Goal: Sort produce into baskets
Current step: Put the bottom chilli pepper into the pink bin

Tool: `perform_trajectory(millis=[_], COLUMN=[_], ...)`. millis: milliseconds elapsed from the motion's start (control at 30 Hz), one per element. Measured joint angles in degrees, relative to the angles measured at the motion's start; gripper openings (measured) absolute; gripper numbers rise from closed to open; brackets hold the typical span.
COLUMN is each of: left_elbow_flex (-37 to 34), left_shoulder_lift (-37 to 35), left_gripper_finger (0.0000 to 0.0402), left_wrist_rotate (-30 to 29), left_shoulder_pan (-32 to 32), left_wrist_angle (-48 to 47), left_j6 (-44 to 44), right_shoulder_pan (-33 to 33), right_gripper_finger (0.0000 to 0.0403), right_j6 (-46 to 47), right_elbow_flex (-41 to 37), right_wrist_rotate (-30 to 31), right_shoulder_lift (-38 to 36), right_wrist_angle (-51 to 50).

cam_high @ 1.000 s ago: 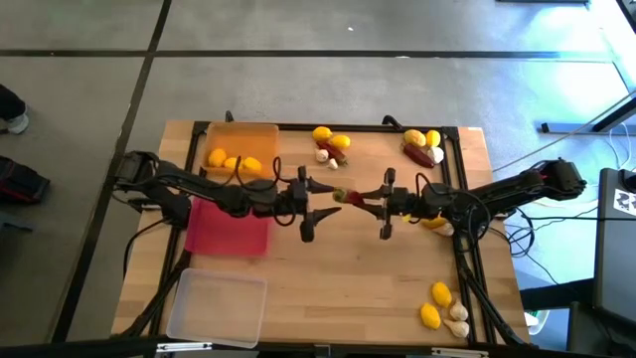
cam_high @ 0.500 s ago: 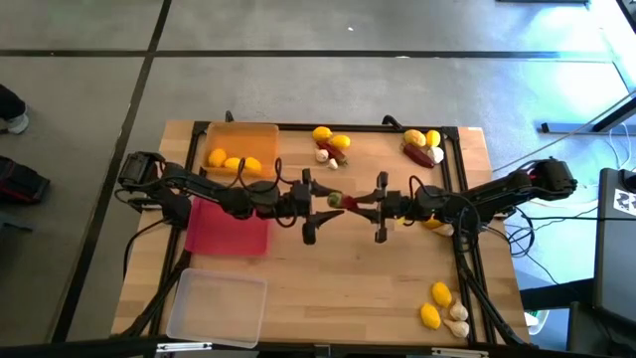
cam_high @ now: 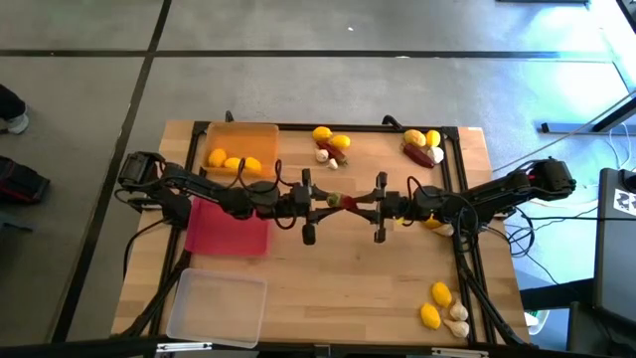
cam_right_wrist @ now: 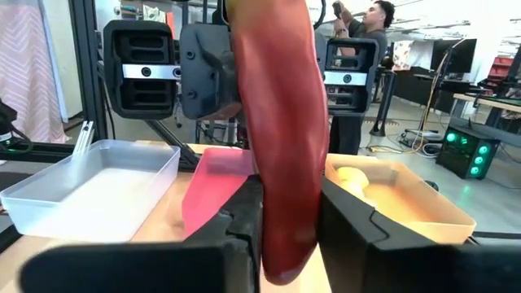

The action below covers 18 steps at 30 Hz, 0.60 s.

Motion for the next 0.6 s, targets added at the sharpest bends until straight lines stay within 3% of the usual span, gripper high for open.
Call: perform_trajectory(millis=[267,433,600], left_elbow_flex=[0.15,0.26,0.28], left_shoulder_lift=[-3.50,-10.19,-18.47], left_gripper_finger=[0.0123,0.0124,0.0124], left_wrist_rotate=[-1.75,-7.38,-12.06], left_shoulder_pan=[-1.76,-4.29,-6.54], left_wrist_angle=[-9.00,-23.83,-40.88], left_j6=[3.50,4.18,-1.38], right_shoulder_pan=[0.09,0.09,0.07], right_gripper_finger=[0.0178,0.0204,0.0209], right_j6=[-0.06,0.32,3.30], right_elbow_flex=[0.00,0.00,-0.02], right_wrist_rotate=[-0.63,-7.47,-7.31], right_shoulder_lift=[-1.05,-1.29,-1.27], right_wrist_angle=[-0.15,-0.63,-7.90])
